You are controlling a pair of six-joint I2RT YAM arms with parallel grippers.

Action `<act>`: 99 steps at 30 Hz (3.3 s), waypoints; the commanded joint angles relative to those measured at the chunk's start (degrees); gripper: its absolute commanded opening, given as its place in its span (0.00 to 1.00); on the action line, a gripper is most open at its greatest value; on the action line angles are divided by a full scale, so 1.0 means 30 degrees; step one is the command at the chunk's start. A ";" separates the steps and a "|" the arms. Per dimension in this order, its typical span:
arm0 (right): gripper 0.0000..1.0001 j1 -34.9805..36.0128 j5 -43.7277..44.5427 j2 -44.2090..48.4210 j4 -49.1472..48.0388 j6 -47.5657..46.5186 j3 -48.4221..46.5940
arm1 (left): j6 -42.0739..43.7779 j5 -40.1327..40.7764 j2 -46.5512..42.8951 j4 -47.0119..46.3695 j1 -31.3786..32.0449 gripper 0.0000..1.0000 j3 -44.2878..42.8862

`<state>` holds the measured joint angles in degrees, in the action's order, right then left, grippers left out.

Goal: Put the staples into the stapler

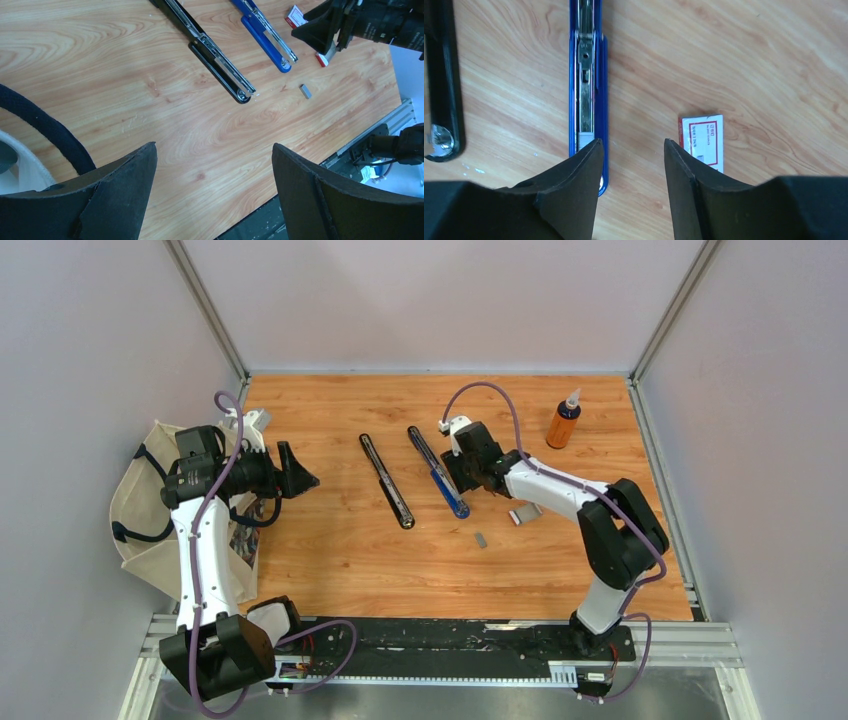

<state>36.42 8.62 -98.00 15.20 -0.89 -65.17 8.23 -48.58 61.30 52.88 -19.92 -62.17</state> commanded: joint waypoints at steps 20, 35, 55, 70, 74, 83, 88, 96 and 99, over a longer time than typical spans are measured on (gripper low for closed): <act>0.50 -0.0013 -0.4748 0.1847 0.6213 -0.1492 0.2239 | 0.0538 0.0342 -0.0072 -0.0284 -0.0244 0.93 -0.0018; 0.49 0.0601 -0.5042 0.0234 0.6299 -0.1346 0.1947 | 0.0597 0.0548 -0.0130 -0.0372 -0.0244 0.93 0.0069; 0.32 0.1071 -0.3958 0.0497 0.6212 -0.1170 0.2415 | 0.0509 0.0694 -0.0276 -0.0342 -0.0273 0.93 0.0099; 0.37 0.1042 -0.3987 0.1316 0.6330 -0.1053 0.2678 | 0.0480 0.0724 -0.0188 -0.0401 -0.0302 0.93 0.0099; 0.38 0.1042 -0.3899 0.1405 0.6358 -0.1053 0.2855 | 0.0451 0.0753 -0.0159 -0.0430 -0.0302 0.93 0.0128; 0.32 0.1042 -0.4865 0.0732 0.6710 -0.1140 0.2709 | 0.0480 0.0782 -0.0072 -0.0430 -0.0332 0.93 0.0128; 0.31 0.1071 -0.4807 0.0556 0.6681 -0.1140 0.2592 | 0.0538 0.0724 -0.0013 -0.0459 -0.0332 0.93 0.0128; 0.27 0.1598 -0.5188 0.0762 0.6710 -0.1550 0.2504 | 0.0480 0.0724 -0.0013 -0.0460 -0.0331 0.93 0.0128; 0.26 0.1978 -0.5189 0.0673 0.6827 -0.1726 0.2328 | 0.0480 0.0753 -0.0071 -0.0460 -0.0332 0.93 0.0099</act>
<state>40.60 -5.26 -96.03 34.79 -4.89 -56.73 8.34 -46.39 61.36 52.86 -20.03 -62.17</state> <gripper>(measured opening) 0.268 0.926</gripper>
